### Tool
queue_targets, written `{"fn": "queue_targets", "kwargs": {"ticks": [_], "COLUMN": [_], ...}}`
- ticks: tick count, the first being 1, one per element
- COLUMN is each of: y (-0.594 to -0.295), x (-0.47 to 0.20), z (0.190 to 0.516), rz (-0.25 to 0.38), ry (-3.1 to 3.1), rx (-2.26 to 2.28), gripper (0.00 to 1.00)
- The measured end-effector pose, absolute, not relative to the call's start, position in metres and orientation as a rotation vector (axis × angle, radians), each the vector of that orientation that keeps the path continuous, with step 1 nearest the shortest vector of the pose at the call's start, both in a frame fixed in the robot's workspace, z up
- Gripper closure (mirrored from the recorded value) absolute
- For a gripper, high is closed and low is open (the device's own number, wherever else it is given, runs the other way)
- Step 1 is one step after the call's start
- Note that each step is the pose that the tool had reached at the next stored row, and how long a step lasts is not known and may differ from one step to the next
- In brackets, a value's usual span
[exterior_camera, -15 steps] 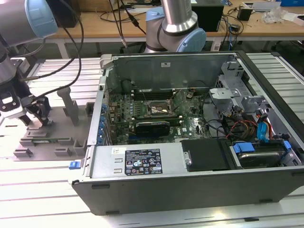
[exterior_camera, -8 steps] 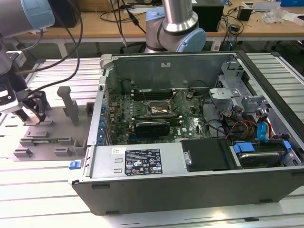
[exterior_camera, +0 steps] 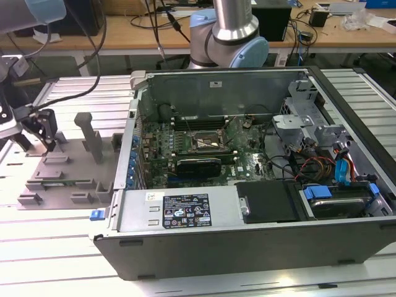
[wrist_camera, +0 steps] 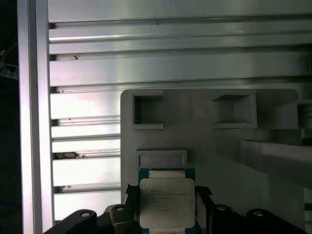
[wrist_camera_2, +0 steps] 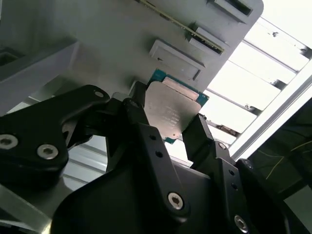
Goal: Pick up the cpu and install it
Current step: 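Pick up the cpu and move it towards the insertion slot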
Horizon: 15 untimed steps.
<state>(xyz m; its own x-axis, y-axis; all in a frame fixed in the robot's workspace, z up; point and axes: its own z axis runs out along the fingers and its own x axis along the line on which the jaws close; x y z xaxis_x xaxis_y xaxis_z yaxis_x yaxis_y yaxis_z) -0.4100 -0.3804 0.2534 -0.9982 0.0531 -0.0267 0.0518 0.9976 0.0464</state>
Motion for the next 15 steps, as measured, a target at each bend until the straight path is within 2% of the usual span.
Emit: {"fn": "queue_targets", "kwargs": {"ticks": [9, 15], "y": [-0.38, -0.379], "x": [-0.41, -0.41], "z": [0.281, 0.314], "rz": [0.071, 0.071], "ry": [3.112, 3.112], "rx": [0.082, 0.082], "gripper": [0.45, 0.45]}}
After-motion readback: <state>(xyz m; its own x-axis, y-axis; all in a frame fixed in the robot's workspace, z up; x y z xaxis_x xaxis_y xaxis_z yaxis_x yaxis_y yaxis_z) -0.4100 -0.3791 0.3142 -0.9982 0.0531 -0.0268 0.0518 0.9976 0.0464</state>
